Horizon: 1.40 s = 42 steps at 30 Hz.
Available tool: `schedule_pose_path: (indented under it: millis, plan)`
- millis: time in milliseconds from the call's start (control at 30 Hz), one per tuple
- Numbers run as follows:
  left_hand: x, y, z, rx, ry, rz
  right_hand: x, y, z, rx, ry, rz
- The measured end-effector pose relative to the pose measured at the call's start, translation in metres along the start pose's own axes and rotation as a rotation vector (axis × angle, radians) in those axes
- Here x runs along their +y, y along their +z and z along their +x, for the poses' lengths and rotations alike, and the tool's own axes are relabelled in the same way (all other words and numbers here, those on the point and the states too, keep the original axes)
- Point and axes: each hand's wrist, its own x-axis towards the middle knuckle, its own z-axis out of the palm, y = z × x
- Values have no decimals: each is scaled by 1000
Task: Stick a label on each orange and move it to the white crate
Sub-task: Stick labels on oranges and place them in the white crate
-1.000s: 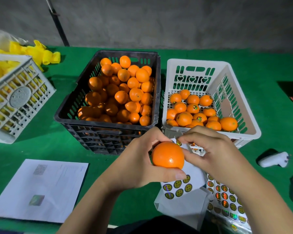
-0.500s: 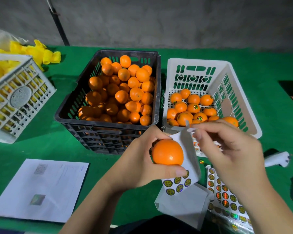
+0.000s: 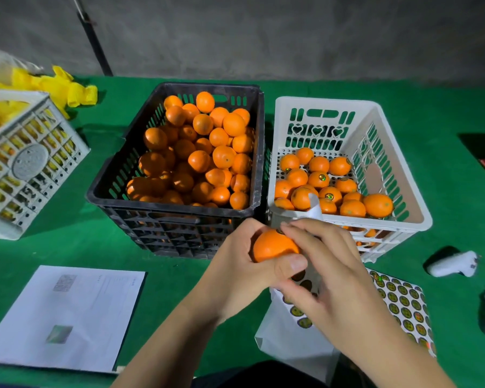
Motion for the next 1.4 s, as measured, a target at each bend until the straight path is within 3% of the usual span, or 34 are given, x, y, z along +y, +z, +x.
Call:
schedule_pose_path:
  millis: [233, 400, 533, 667, 733, 800, 900, 967, 1033, 1167, 1400]
  plan:
    - [-14, -2, 2, -272, 3, -583, 8, -12, 11, 94, -6, 149]
    - [-28, 3, 8, -152, -65, -813, 12, -15, 17, 127, 26, 364]
    - [-33, 6, 15, -13, -92, -616, 38, -21, 32, 218, 42, 354]
    - [-32, -7, 18, 8, -72, -385, 91, -29, 59, 260, 67, -124]
    - [-31, -17, 24, 9, -6, -229, 115, -27, 69, 171, 196, -278]
    - [-25, -28, 34, 59, 52, -101, 125, -18, 75, 52, 411, -138]
    - [-11, -50, 55, 98, 116, -110, 122, 0, 82, -194, 691, 589]
    - [-3, -64, 72, 101, 167, -134, 123, 10, 90, -336, 699, 857]
    - [1, -75, 93, 90, 180, -63, 125, 22, 96, -277, 616, 873]
    - [2, -87, 129, 29, 113, 215, 131, 33, 107, 7, 655, 1018]
    - [-9, -95, 167, -259, -27, 115, 142, 44, 109, -23, 615, 1005]
